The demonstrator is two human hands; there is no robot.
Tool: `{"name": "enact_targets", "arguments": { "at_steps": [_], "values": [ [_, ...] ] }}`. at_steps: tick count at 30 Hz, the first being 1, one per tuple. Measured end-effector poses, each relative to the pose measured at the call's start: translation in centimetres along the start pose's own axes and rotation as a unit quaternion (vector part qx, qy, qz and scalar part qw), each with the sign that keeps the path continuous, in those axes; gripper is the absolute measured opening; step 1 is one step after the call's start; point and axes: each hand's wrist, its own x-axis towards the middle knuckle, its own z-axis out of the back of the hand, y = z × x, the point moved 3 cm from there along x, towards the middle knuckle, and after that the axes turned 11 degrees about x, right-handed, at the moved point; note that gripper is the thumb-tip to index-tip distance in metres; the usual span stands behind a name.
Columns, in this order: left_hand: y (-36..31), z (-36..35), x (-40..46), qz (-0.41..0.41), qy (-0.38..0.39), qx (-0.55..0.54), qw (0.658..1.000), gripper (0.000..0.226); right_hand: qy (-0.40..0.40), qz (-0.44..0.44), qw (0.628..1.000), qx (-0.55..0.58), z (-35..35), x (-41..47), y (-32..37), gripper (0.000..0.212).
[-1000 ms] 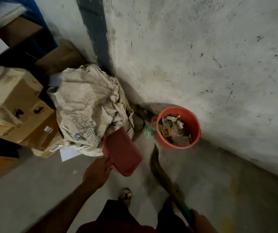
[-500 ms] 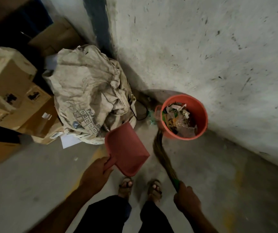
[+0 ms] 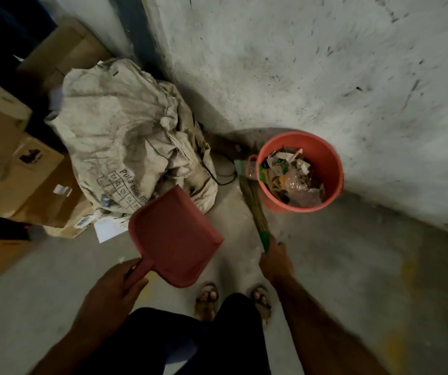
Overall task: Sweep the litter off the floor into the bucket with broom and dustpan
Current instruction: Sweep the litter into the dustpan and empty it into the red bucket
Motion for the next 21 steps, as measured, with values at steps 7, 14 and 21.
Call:
{"name": "enact_targets", "arguments": {
  "at_steps": [7,14,21],
  "values": [
    [-2.0,3.3,-0.7,-0.017,0.009,0.024,1.000,0.040,0.007,0.051,0.998,0.043,2.6,-6.3,-4.6,0.066],
    [-4.6,6.6,-0.9,-0.058,0.007,0.042,0.997,0.041,-0.055,0.069,0.993,0.079,6.0,-12.0,-6.6,0.066],
    [-7.4,7.2,-0.3,-0.090,0.007,0.035,0.995,0.043,-0.113,-0.021,0.989,0.093,9.9,-16.1,-8.9,0.063]
  ]
}}
